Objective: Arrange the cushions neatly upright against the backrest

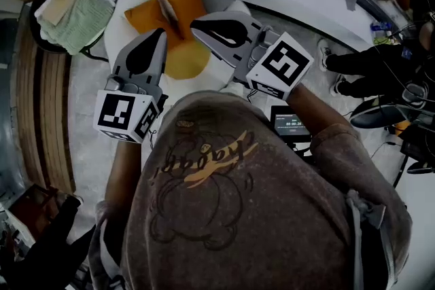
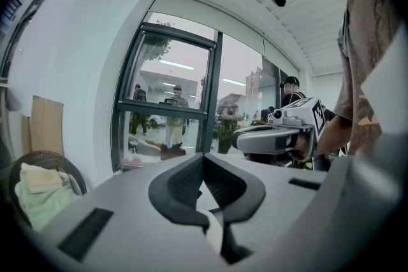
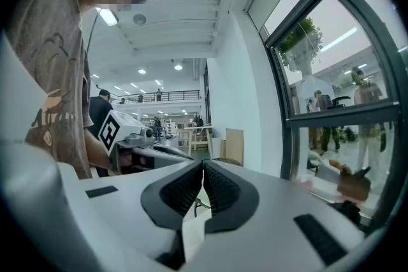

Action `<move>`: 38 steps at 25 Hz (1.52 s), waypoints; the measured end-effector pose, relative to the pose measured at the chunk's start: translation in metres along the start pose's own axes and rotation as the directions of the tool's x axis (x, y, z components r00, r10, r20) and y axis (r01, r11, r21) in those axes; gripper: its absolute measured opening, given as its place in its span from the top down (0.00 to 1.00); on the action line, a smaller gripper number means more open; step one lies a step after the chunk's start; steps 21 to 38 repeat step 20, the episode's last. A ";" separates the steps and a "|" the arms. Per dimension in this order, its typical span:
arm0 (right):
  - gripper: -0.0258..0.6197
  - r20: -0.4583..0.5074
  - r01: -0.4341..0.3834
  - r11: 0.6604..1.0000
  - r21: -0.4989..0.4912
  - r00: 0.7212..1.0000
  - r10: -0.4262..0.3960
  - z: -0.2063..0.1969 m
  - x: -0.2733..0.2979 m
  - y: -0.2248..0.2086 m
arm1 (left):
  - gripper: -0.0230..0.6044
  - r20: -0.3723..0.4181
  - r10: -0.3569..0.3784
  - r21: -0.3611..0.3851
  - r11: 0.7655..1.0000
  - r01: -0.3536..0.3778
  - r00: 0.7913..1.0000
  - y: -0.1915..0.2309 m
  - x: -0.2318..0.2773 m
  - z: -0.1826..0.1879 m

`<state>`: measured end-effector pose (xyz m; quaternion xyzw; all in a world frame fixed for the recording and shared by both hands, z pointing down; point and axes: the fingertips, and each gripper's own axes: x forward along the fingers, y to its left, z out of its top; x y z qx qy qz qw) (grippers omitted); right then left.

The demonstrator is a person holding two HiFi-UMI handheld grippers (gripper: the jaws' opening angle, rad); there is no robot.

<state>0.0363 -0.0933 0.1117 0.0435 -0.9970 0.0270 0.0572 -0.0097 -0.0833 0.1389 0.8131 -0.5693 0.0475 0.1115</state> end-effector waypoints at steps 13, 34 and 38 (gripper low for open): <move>0.93 -0.033 -0.023 1.000 0.009 0.999 0.023 -0.005 -0.002 0.010 | 0.95 -0.019 -0.026 -0.004 1.000 0.025 1.000 -0.003 0.003 -0.002; 0.93 -0.034 -0.031 0.999 0.009 0.999 0.031 -0.006 -0.002 0.009 | 0.96 -0.031 -0.036 -0.016 0.999 0.035 0.999 -0.005 0.009 -0.006; 0.93 -0.034 -0.031 0.999 0.009 0.999 0.031 -0.006 -0.002 0.009 | 0.96 -0.031 -0.036 -0.016 0.999 0.035 0.999 -0.005 0.009 -0.006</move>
